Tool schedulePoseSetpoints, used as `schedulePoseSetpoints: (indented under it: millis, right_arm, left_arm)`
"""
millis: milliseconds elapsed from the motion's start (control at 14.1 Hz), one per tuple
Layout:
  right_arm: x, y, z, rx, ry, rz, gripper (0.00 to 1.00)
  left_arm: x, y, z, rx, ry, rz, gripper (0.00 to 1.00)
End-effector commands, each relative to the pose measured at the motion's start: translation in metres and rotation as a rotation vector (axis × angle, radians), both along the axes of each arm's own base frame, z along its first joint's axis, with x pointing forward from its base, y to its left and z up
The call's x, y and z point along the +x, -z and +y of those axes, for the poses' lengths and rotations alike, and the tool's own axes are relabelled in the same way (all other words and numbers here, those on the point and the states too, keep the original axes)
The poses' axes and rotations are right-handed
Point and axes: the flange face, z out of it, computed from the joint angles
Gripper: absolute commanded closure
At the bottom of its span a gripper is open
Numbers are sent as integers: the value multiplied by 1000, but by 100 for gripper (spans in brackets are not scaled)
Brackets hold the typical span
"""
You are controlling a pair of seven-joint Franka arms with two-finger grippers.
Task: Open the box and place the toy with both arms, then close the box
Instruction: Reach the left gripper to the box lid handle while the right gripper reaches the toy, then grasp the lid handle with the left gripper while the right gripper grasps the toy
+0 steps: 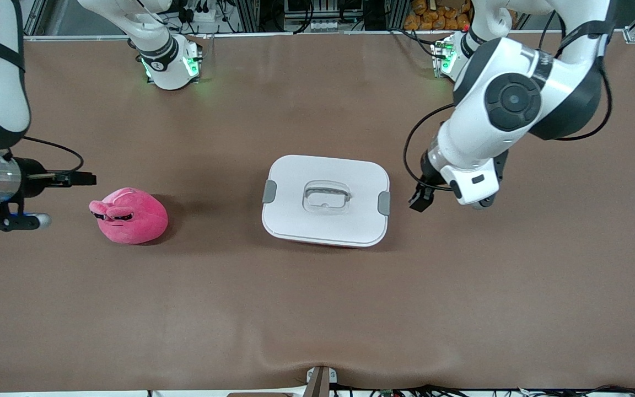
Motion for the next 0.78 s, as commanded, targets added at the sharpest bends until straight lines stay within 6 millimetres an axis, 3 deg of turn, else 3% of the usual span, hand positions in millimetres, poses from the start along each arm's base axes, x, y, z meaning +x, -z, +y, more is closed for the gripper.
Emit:
schedulePoseSetpoints:
  millis: [0,213,496,709]
  right_arm:
    - [5,6,8,4,-48,6,0]
    - [7,7,18,28,-63,-2,0]
    - [14,47,19,96,-262,-72,0]
    - [11,60,13,138,-414,-116,0]
  left_arm:
    - [-2,9,-28,-6,-58,-7,0]
    - [-8,23,-54,-13,-114,-20,0]
    - [-10,38,-77,-29,-194,-39,0]
    - [-22,54,-110,-40,-237,-59,0]
